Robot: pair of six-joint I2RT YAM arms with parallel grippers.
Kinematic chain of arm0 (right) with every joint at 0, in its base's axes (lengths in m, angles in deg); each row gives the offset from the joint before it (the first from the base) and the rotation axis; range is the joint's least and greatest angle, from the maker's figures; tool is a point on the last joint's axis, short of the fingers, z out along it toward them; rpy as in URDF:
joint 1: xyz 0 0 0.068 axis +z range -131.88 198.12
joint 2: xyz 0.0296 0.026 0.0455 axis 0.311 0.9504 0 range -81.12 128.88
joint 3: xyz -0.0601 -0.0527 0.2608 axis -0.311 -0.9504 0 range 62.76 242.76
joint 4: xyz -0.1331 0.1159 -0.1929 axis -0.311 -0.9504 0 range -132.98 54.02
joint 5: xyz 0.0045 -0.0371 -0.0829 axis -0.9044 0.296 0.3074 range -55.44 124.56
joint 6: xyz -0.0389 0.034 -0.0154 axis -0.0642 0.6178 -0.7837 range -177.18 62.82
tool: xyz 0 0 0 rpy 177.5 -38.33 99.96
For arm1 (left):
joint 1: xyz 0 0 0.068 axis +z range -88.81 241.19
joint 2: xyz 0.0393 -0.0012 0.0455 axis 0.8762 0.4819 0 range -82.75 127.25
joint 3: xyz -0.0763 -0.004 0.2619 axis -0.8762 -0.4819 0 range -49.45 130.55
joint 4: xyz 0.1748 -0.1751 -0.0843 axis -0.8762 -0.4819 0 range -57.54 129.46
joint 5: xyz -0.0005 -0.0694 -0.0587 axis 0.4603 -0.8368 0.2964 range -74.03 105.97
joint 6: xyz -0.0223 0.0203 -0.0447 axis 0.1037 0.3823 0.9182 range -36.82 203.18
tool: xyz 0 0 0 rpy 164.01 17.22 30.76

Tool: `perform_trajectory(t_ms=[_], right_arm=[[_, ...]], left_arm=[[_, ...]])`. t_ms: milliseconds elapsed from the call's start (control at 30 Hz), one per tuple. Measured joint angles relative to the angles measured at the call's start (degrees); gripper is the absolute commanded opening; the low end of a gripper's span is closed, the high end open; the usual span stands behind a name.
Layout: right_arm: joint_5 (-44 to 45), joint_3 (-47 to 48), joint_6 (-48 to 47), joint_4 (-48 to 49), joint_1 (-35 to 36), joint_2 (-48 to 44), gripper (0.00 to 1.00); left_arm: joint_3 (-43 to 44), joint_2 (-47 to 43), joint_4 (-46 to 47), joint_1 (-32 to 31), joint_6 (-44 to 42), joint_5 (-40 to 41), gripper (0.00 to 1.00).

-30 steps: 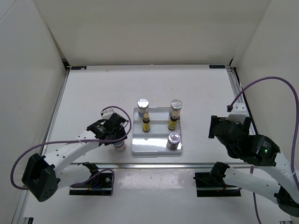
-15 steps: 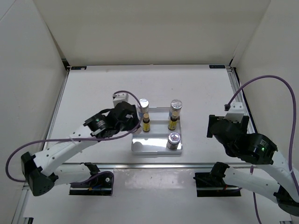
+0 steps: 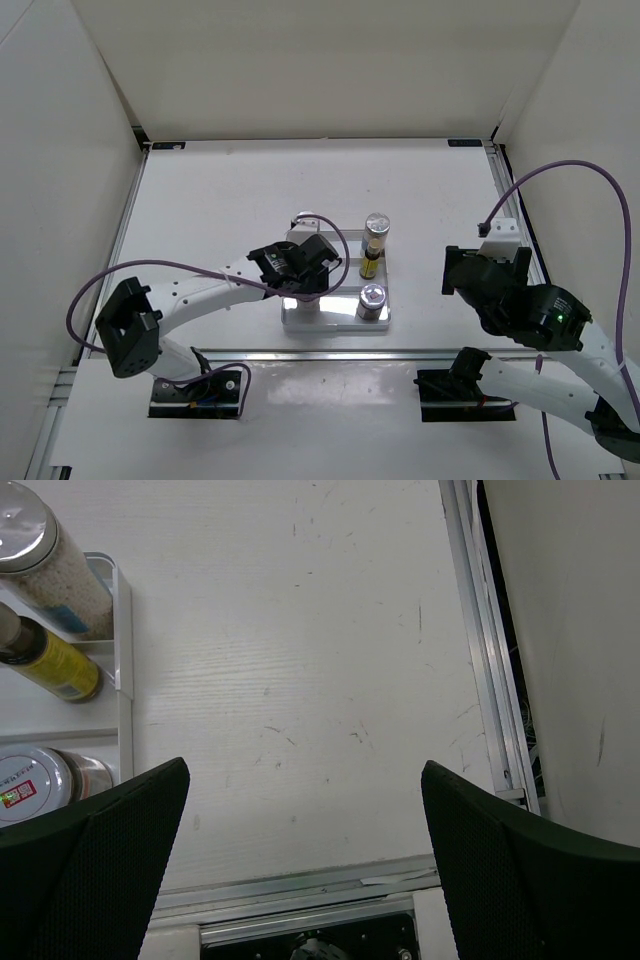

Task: Organize the condiment bottles

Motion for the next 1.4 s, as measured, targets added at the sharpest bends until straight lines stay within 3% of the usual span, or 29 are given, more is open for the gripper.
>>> perform_trajectory(t_ms=[167,300,500,633,867,1133,1300,1400], right_arm=[[0.0,0.0,0.0,0.0,0.0,0.1,1.00],[-0.2,0.0,0.0,0.1,0.0,0.4,1.00],[-0.4,0.0,0.0,0.1,0.0,0.5,1.00],[-0.5,0.0,-0.2,0.1,0.0,0.5,1.00],[-4.1,0.0,-2.1,0.5,0.0,3.5,1.00],[-8.8,2.3,-4.9,1.5,0.0,6.6,1.00],[-10.7,2.6,-7.6,4.7,0.0,0.9,1.00],[-10.9,2.0,-8.9,6.3,0.0,-3.4,1.00]], left_arm=[[0.0,1.3,2.4,0.0,0.0,-0.1,0.39],[0.0,3.5,2.7,0.0,0.0,-0.3,0.39],[-0.1,4.2,2.9,0.0,0.0,-0.6,0.53],[-0.1,4.2,2.9,0.0,0.0,-0.9,0.75],[-0.1,3.4,4.2,0.6,-1.0,-2.1,0.94],[0.0,1.2,2.4,1.9,-2.4,-2.2,1.00],[0.4,-11.3,0.1,3.0,-5.6,1.6,1.00],[1.1,-20.9,-0.3,7.5,-8.5,3.4,1.00]])
